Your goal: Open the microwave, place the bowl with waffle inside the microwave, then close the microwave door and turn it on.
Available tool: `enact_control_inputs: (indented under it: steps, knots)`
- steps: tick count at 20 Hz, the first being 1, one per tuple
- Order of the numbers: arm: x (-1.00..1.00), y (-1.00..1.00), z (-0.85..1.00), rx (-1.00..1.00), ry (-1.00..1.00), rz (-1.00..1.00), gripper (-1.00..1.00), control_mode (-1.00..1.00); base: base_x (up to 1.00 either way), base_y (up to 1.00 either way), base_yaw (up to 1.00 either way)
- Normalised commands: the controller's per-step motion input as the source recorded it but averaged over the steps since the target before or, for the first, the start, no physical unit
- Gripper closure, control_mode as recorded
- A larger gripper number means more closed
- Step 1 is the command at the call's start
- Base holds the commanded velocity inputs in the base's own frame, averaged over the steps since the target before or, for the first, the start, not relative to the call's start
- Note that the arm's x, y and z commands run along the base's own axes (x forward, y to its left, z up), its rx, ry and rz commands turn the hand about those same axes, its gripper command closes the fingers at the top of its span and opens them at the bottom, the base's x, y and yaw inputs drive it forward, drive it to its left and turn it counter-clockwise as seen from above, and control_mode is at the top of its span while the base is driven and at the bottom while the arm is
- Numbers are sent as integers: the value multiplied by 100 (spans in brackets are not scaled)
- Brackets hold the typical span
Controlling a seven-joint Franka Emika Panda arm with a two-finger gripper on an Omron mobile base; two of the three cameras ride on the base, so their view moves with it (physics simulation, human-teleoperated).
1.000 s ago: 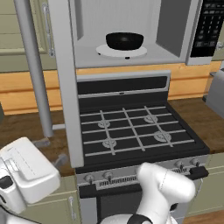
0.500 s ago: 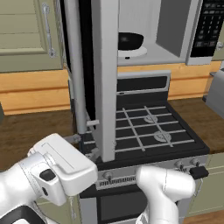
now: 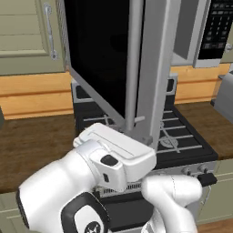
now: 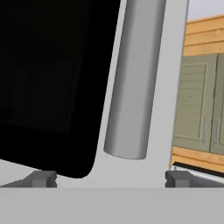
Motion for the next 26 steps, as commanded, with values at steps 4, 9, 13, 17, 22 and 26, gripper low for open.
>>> enact_control_inputs:
  steps: [4,9,13,17,22,26]
  knots:
    - [0,-79,33,6,0,2,-100,-100,0,0,0]
    - [0,-93,9,12,0,2,-100,-100,0,0,0]
    - [1,-100,1,15,0,3,-100,-100,0,0,0]
    - [8,-89,2,15,0,7,-100,-100,0,0,0]
    - [1,-39,7,15,-3,20,-100,-100,0,0,0]
    - [9,-1,13,7,0,30,-100,-100,0,0,0]
